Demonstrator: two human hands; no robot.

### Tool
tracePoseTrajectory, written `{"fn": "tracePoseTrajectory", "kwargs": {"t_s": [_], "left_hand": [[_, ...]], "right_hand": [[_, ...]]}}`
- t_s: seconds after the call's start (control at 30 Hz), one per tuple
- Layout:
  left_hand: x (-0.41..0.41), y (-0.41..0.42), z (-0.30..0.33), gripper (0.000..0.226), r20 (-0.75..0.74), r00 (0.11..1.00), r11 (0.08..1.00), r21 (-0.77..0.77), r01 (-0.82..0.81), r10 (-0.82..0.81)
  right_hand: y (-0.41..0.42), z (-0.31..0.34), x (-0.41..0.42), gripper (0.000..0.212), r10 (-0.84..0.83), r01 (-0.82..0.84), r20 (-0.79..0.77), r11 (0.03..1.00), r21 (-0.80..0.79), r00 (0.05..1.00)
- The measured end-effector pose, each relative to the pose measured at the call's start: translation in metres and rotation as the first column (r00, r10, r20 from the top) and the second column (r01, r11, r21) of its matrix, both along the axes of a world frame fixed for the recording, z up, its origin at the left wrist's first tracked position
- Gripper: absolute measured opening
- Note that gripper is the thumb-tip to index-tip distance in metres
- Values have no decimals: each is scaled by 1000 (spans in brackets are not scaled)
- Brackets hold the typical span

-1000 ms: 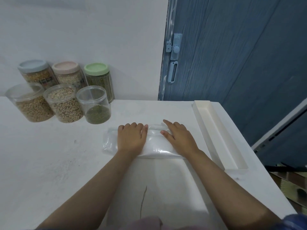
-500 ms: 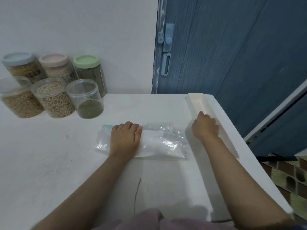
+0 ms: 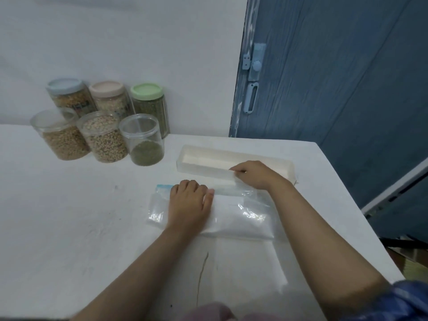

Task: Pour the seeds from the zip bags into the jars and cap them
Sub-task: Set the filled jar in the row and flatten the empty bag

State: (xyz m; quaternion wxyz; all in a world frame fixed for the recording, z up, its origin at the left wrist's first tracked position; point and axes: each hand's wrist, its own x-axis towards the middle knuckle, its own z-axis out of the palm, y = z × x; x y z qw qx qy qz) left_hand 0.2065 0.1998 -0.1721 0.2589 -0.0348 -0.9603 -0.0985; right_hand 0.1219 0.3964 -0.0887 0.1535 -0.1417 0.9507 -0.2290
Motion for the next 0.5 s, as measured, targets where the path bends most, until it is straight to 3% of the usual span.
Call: {"fn": "tracePoseTrajectory", "kwargs": {"t_s": [0.13, 0.2, 0.33, 0.5], "left_hand": [[3, 0, 1, 41, -3, 1000, 1000, -11, 12, -12], [5, 1, 2, 41, -6, 1000, 1000, -18, 6, -6], [6, 0, 5, 38, 7, 1000, 1000, -27, -1, 1], [10, -1, 8, 36, -20, 1000, 1000, -19, 9, -9]], "right_hand": [[-11, 17, 31, 35, 29, -46, -218, 996, -74, 975], [-15, 28, 51, 41, 116, -126, -166, 990, -56, 979], [-19, 15, 77, 67, 240, -227, -33, 947, 226, 970], [-11, -9, 82, 73, 166, -156, -52, 975, 161, 985]]}}
